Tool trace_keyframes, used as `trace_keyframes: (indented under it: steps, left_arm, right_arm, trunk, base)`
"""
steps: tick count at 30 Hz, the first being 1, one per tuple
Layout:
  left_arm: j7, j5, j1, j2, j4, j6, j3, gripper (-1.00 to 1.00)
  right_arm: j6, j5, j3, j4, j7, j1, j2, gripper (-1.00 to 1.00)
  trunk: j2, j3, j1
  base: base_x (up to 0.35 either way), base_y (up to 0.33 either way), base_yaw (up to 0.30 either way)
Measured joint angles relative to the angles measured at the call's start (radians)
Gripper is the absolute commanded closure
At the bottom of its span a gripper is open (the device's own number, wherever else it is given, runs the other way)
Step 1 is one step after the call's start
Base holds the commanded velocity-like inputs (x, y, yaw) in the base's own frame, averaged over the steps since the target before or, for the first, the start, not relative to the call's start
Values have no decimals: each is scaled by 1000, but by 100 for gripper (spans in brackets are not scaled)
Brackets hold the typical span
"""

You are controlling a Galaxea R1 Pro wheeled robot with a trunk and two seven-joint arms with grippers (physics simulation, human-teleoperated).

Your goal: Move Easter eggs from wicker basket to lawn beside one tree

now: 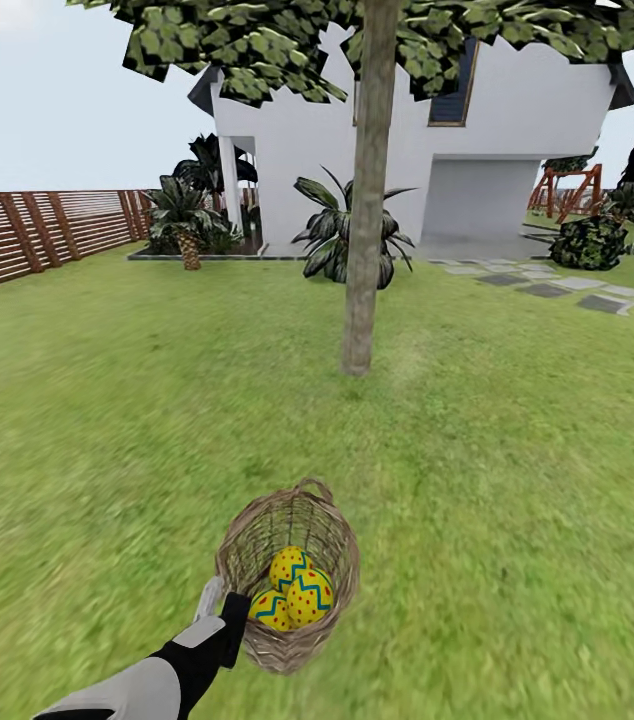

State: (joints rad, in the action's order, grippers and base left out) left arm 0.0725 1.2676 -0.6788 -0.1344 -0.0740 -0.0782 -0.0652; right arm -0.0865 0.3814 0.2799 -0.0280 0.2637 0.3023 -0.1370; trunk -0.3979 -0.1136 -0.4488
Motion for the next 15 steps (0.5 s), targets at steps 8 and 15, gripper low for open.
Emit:
trace_keyframes:
  steps: [8,15]
  left_arm:
    - [0,1,0,0,0,0,0,100]
    - [0,1,0,0,0,0,0,100]
  right_arm:
    - [3,3,0,-1,-1,-7,4,-100]
    - [3,3,0,-1,-1,-8,6,-100]
  trunk:
    - [0,0,0]
    - [0,0,0]
  base:
    - [328,-80,0]
    - [326,-80,0]
